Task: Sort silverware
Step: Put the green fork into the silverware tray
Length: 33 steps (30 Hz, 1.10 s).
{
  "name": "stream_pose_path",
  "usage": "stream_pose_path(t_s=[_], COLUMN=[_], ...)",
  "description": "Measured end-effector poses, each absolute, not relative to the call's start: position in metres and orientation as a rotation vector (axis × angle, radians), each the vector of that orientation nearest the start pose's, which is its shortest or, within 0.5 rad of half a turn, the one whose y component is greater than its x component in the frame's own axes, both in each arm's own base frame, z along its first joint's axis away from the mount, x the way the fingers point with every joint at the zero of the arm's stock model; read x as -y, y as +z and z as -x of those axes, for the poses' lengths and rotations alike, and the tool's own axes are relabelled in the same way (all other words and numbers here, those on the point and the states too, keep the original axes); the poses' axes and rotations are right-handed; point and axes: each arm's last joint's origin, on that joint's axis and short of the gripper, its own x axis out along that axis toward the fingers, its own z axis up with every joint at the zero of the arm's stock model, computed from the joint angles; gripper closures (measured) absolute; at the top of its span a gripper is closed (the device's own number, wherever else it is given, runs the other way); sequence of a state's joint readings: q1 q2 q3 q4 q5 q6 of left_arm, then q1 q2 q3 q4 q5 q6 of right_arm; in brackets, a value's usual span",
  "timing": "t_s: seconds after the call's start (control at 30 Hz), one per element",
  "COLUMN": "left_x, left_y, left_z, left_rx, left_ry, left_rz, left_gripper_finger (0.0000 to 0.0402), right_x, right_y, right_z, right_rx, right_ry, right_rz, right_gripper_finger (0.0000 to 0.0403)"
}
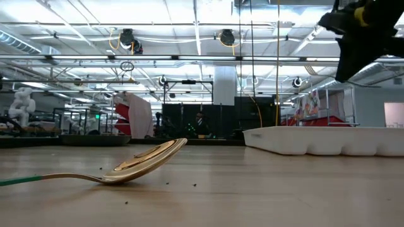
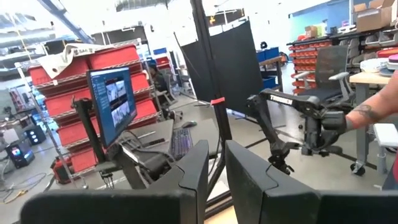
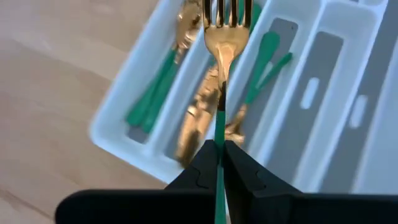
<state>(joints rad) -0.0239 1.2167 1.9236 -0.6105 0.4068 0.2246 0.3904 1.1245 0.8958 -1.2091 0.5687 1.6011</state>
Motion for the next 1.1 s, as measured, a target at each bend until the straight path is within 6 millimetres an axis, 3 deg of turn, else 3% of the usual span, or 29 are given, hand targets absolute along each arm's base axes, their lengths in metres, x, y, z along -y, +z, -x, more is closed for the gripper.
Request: stream_pose_path(t_s=[0.17,0.33,0.47,0.57,0.73,0.8,0.93,1.1], left_x=[0.011,0.000,-0.010,-0.023,-0.056,-0.066,-0.083,-0.090], left_y=[0.555,0.529,0.506,0.487,0.438,0.427,0.411,0.371], left_z=[-0.174,-0.214,-0.275,-0.309,-0.345,-0.357,-0.382,-0.417], left_rx=[0.026,-0.160,-0.050,0.043,-0.007,0.057,0.229,0.255], left_ry=[-0.252,-0.058,-0.173,-0.258,-0.226,-0.207,-0.214,-0.262], left_rz=[-0.282,-0.333,-0.191,-0.088,0.049,0.079,0.185,0.306], left_gripper_finger=[0.0338,0.0338,0.0338,0.0338,0.0338,0.0338,0.0338,0.0338], right_x=[-0.032,-0.028,-0.026,-0.025,-0.021,-0.021,-0.022,-0.021], right_y=[0.259,0.278,0.304,0.326,0.360,0.370,0.379,0.384], right_z=[-0.159,-0.165,-0.168,-0.168,-0.164,-0.166,-0.172,-0.175], right_rx=[-0.945,-0.949,-0.828,-0.721,-0.582,-0.526,-0.447,-0.397], right_ry=[-0.929,-0.832,-0.818,-0.830,-0.844,-0.847,-0.839,-0.858], right_rz=[-0.543,-0.378,-0.305,-0.268,-0.221,-0.198,-0.150,-0.117], right_gripper_finger=[0.0403,0.0403,0.0403,0.0403,0.0403,0.0403,0.0403,0.0403])
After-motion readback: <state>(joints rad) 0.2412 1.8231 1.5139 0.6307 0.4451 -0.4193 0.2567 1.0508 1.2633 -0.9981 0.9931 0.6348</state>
